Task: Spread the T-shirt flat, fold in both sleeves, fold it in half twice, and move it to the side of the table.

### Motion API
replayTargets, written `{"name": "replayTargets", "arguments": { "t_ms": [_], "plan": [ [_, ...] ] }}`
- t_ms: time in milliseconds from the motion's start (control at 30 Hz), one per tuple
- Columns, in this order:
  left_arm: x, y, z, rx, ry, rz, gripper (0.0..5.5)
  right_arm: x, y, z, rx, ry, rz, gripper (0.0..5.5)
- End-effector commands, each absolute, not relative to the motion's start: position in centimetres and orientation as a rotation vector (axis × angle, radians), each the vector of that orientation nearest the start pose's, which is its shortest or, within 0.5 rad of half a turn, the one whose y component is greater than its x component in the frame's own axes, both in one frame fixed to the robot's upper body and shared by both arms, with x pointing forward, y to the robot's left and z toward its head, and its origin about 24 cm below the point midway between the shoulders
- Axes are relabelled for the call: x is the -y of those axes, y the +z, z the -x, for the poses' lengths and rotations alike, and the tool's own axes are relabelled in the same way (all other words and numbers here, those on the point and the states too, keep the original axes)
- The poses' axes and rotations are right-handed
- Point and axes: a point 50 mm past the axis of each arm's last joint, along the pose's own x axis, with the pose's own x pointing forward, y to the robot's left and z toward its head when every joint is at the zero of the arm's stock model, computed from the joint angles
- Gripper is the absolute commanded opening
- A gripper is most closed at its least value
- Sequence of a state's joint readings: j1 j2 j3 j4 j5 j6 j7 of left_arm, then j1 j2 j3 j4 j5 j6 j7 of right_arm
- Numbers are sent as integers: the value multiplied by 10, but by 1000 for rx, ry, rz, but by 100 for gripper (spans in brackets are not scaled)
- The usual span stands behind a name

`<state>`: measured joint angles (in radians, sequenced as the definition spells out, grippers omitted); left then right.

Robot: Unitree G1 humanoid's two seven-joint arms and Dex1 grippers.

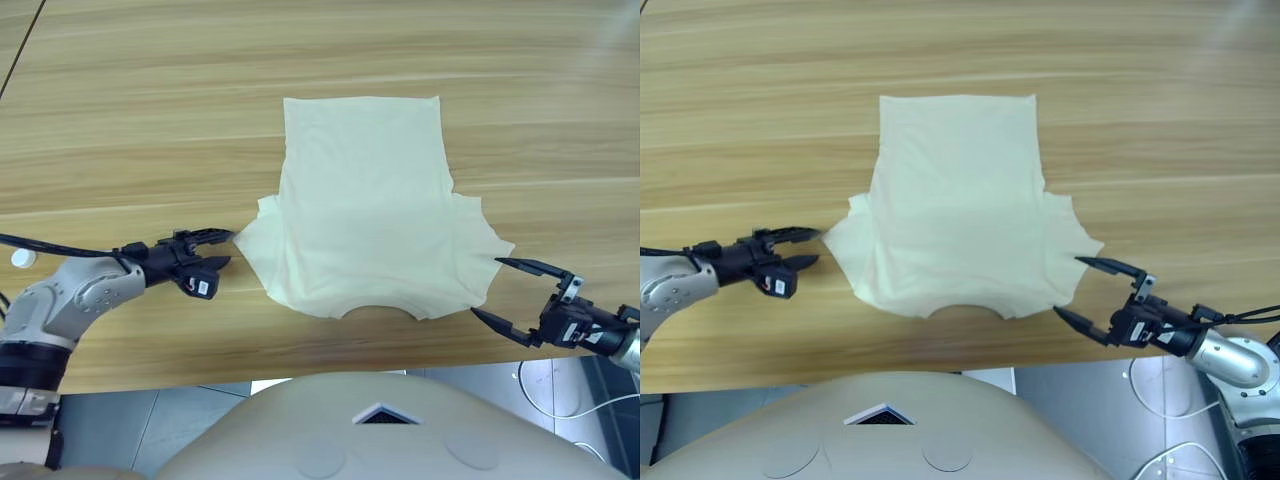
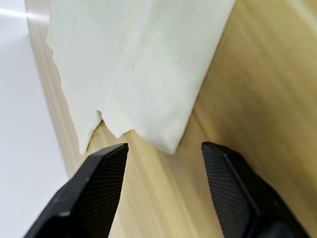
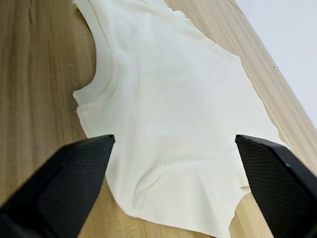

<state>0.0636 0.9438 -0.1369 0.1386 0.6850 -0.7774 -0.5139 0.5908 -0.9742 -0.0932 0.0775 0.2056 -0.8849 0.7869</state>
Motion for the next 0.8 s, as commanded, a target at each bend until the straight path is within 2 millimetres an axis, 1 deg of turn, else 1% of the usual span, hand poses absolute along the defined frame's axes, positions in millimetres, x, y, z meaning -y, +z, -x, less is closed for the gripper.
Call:
{"name": "replayTargets", "arguments": {
  "t_ms": [33, 233, 300, 400, 533, 600, 800],
  "plan": [
    [-255, 31, -196, -109, -1249, -1602, 279, 284, 68, -115, -67, 1033, 783, 450],
    [-257, 40, -202, -110, -1233, -1624, 279, 283, 65, -114, -73, 1026, 782, 450],
    [-253, 41, -201, -92, -1246, -1599, 279, 283, 65, -113, -71, 1024, 781, 450],
    [-245, 42, -199, -57, -1260, -1561, 235, 283, 63, -113, -74, 1023, 777, 450],
    [-241, 44, -199, -34, -1263, -1532, 173, 281, 62, -113, -76, 1026, 774, 450],
    [-242, 43, -200, -34, -1256, -1532, 146, 281, 61, -114, -78, 1025, 772, 450],
    [-249, 40, -205, -57, -1227, -1565, 26, 279, 60, -114, -77, 1024, 770, 450]
  ]
}}
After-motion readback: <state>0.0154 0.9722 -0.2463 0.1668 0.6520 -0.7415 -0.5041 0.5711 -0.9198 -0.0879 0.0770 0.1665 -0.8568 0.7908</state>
